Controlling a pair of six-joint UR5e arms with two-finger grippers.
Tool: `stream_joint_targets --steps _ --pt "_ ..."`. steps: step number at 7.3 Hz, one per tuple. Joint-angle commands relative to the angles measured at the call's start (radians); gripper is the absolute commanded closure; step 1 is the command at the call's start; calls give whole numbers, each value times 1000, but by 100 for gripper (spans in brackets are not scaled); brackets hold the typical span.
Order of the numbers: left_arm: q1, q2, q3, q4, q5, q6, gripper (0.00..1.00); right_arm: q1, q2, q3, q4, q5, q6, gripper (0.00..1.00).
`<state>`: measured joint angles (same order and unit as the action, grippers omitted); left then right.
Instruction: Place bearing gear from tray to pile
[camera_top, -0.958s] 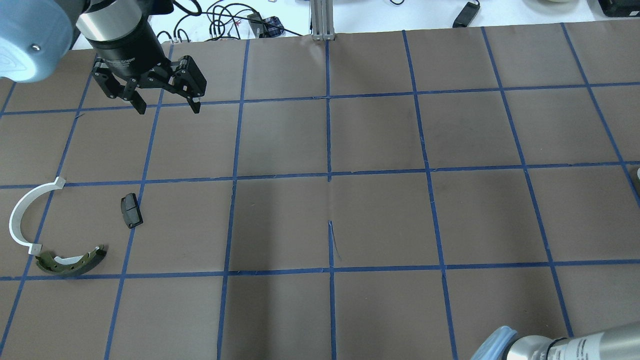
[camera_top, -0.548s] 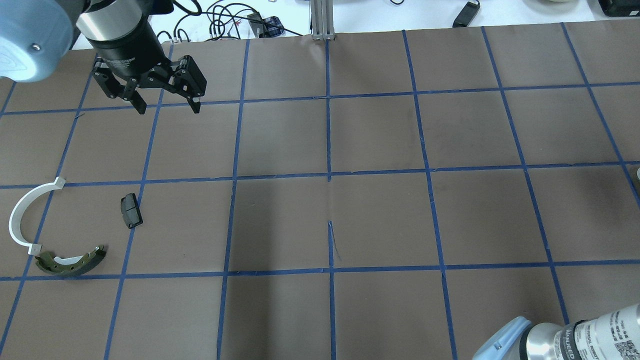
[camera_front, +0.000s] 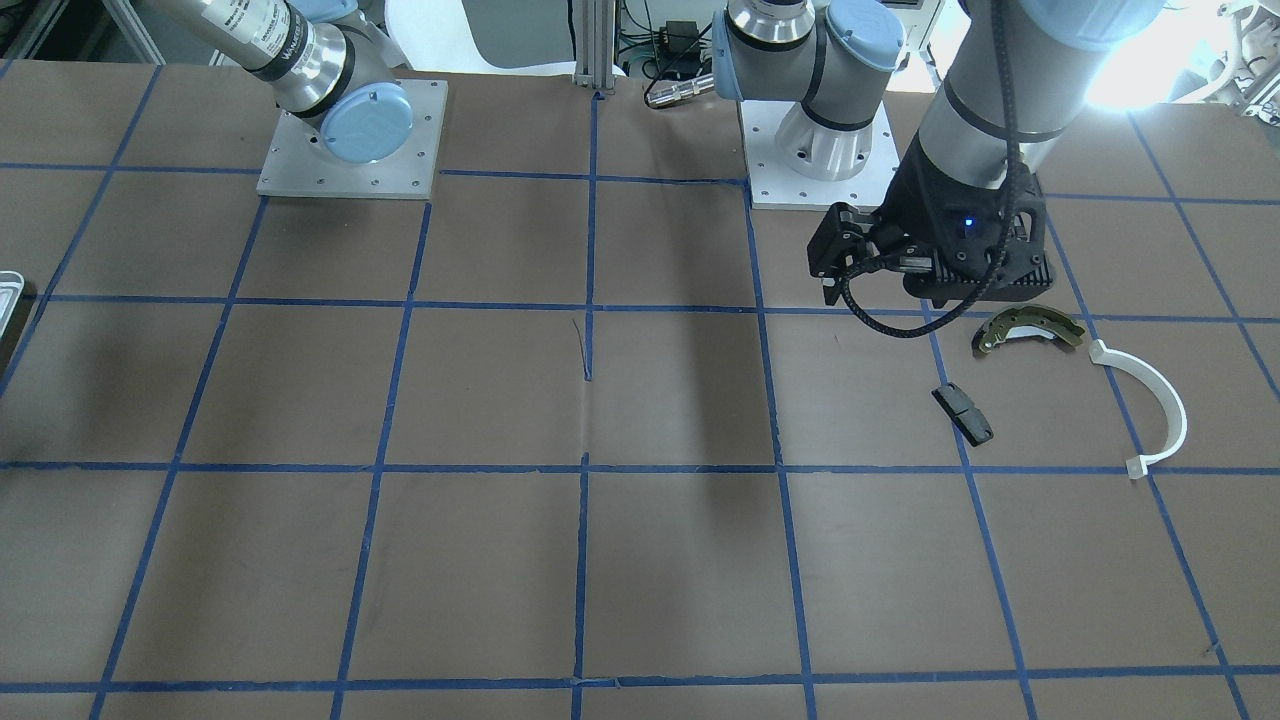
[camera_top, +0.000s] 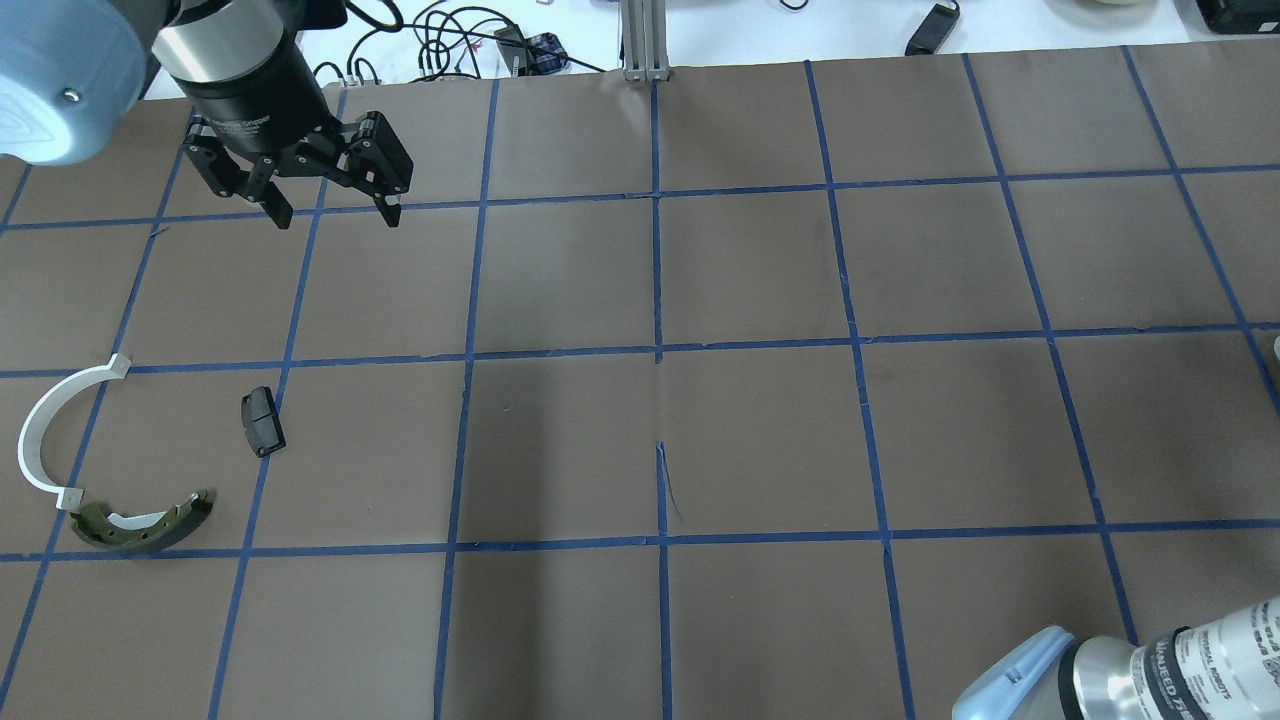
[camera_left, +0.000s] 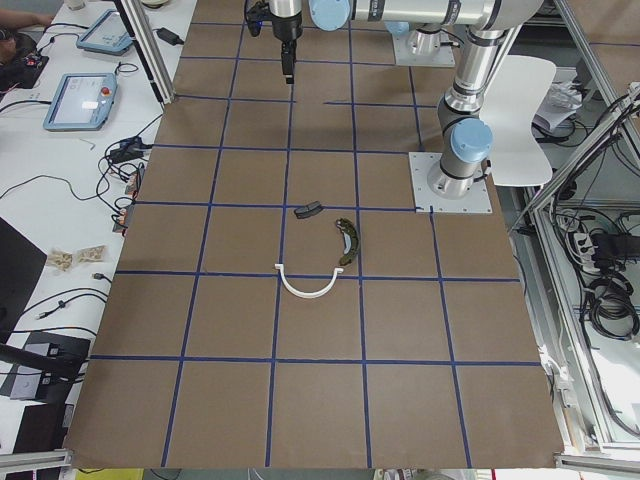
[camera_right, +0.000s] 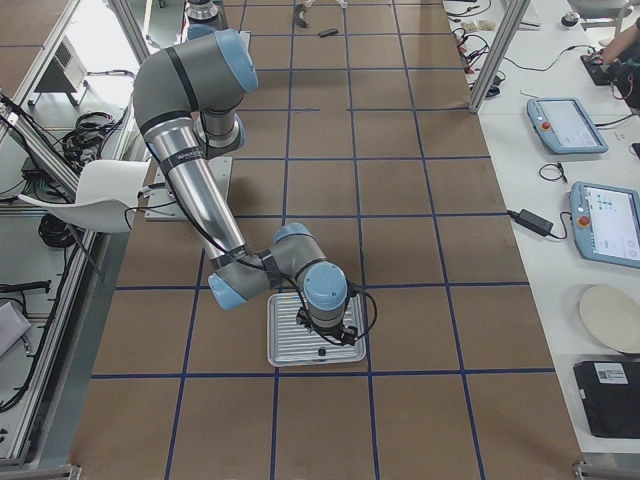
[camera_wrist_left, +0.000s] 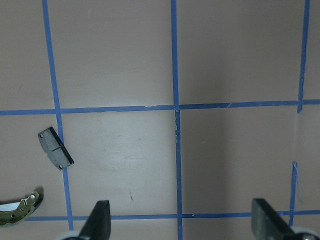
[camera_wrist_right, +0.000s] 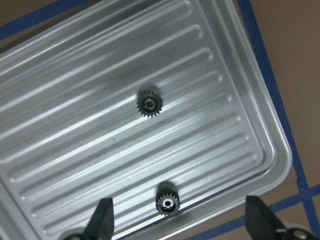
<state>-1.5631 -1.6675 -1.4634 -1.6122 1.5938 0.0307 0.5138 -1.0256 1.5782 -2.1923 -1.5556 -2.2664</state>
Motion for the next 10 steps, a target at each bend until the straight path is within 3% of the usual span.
stream_joint_targets --steps 1,7,10 --pt "0 0 0 0 0 0 0 -1 51 2 -53 3 -117 9" --pt "0 -2 0 0 0 0 0 -31 75 13 -70 2 -180 15" --pt "0 0 0 0 0 0 0 -31 81 13 -110 2 -214 36"
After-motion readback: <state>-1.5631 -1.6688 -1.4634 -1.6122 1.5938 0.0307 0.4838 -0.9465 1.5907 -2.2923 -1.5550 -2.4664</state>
